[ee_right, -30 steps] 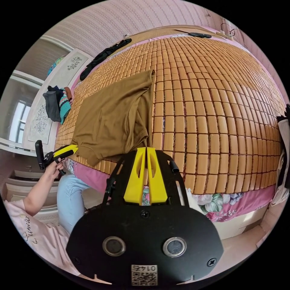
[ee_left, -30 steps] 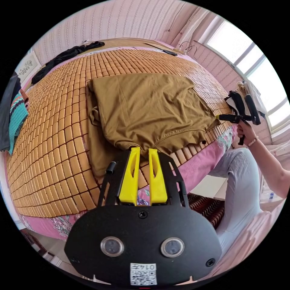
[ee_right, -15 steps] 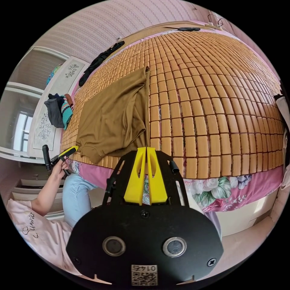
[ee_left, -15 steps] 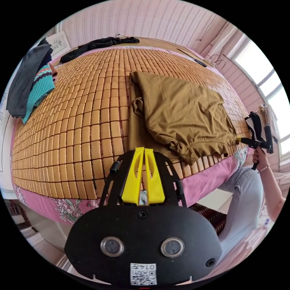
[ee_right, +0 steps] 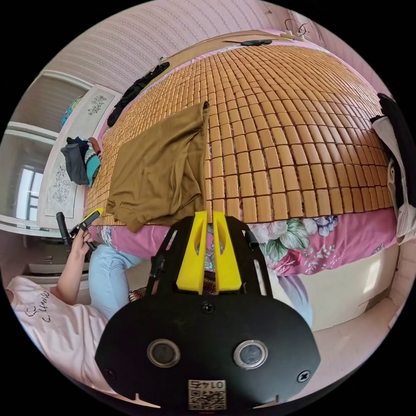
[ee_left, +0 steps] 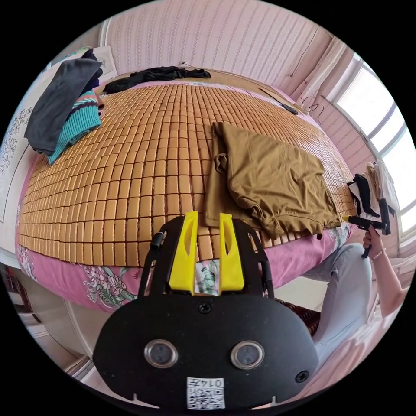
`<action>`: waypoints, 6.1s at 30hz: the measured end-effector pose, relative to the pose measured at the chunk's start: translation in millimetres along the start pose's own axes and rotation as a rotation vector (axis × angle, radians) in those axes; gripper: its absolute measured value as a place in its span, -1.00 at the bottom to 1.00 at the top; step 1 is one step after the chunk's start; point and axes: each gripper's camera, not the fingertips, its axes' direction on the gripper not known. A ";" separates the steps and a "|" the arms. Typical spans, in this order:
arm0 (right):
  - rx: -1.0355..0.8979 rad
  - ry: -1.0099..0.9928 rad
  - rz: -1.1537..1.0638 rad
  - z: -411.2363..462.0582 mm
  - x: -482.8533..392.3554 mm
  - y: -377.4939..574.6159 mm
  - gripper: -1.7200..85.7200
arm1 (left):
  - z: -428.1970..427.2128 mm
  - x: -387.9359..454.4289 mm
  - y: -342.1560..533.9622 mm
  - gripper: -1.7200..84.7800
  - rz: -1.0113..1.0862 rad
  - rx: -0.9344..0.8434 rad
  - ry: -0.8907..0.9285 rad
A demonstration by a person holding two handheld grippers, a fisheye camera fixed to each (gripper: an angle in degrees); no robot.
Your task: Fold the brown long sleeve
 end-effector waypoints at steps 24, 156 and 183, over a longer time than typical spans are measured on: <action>-0.063 0.086 -0.298 24.0 -134.5 -42.2 -0.97 | -16.2 113.9 80.8 -0.91 0.295 0.061 0.007; -0.223 0.238 -0.694 140.6 -306.4 -156.3 -0.77 | 107.0 48.3 86.0 -0.96 -0.016 0.018 0.342; -0.589 0.172 -0.612 153.3 -276.1 -33.0 -0.80 | 95.6 49.4 96.1 -0.97 0.040 0.038 0.311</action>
